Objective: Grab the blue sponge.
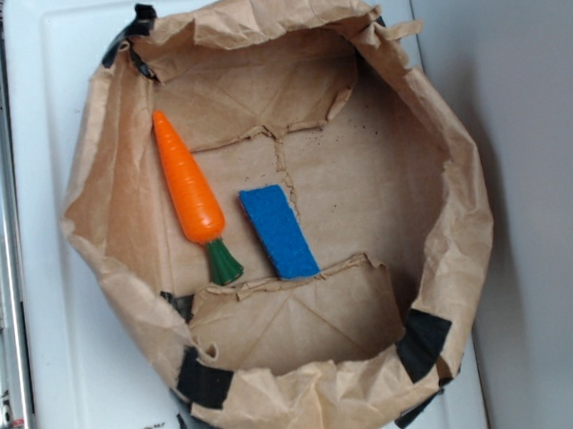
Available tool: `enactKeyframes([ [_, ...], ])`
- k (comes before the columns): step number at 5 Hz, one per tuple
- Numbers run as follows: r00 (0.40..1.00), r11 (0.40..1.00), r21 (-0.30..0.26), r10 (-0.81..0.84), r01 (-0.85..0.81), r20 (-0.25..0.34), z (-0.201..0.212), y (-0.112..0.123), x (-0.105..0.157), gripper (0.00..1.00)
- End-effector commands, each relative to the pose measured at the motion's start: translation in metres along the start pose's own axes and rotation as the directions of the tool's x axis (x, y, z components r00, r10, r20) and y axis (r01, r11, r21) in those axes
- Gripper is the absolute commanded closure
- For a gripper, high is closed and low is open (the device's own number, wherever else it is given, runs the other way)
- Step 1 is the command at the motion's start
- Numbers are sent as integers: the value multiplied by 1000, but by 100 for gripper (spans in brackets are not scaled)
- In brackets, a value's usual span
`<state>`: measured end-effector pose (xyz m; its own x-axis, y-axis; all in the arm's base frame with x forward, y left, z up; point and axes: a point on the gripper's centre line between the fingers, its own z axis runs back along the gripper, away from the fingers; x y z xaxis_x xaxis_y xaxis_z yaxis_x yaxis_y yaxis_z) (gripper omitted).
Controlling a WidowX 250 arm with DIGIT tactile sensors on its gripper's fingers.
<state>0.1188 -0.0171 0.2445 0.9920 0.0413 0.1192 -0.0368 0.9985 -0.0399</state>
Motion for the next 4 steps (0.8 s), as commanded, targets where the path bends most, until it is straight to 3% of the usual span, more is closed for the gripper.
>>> enactKeyframes([
  [1, 1000, 1000, 0, 0, 0, 0, 0, 0, 0, 0],
  [2, 998, 998, -8, -54, 55, 24, -5, 0, 23, 0],
  [3, 994, 995, -24, -93, 94, 51, -9, -3, 24, 0],
  [4, 990, 989, -61, -129, 132, 60, -12, 5, 3, 0],
])
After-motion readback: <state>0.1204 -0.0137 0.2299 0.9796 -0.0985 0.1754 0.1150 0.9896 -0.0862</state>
